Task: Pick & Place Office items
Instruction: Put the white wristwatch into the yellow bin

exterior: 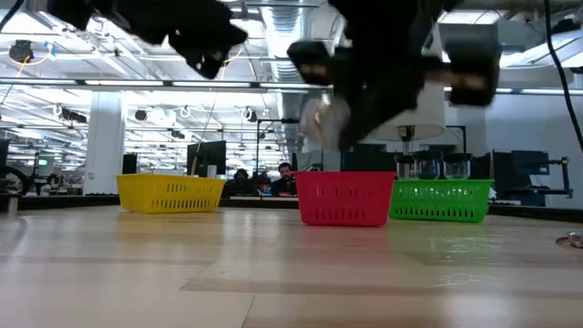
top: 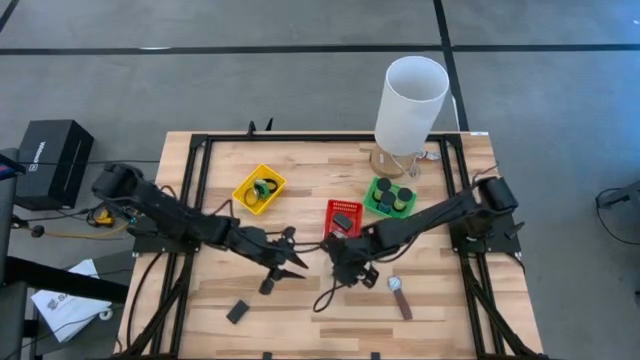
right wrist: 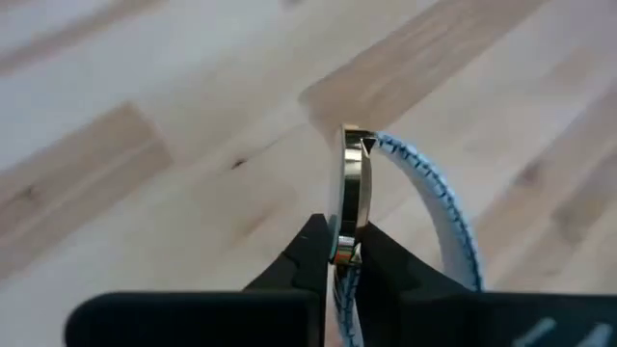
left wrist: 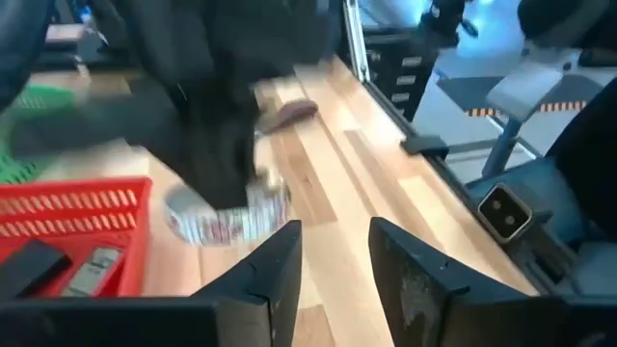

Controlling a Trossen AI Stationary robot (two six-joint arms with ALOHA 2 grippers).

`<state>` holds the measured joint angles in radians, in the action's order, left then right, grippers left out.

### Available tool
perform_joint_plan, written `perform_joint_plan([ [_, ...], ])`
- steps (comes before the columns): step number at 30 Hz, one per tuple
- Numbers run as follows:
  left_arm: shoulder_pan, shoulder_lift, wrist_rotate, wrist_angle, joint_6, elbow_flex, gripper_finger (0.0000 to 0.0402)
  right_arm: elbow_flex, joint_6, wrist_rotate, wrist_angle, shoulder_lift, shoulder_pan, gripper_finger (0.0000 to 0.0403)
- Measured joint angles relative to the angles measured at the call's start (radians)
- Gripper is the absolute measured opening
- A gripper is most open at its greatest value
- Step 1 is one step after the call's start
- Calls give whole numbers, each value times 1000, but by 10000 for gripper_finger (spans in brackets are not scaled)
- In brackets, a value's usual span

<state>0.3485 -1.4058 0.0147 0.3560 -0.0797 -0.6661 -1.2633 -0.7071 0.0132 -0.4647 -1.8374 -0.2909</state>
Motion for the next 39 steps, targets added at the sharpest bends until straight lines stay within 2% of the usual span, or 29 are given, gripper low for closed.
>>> perform_joint_plan([
  [3,1,-73,0,85,42,1,137,0,7,66,10,47,14,37],
  [6,0,-128,12,176,156,1,159,0,25,164,26,82,27,32],
  [11,0,-162,113,283,365,0,192,0,99,388,83,108,50,16],
  [14,0,-159,163,304,449,1,206,0,166,456,137,108,54,21],
  [18,0,-158,177,360,500,0,217,0,193,454,174,95,54,39],
  [24,4,-158,175,364,502,0,223,0,286,450,228,96,82,15],
  [33,8,-158,189,363,501,0,221,0,319,422,164,108,96,34],
  [39,7,-158,200,363,495,0,225,0,314,342,127,150,96,15],
])
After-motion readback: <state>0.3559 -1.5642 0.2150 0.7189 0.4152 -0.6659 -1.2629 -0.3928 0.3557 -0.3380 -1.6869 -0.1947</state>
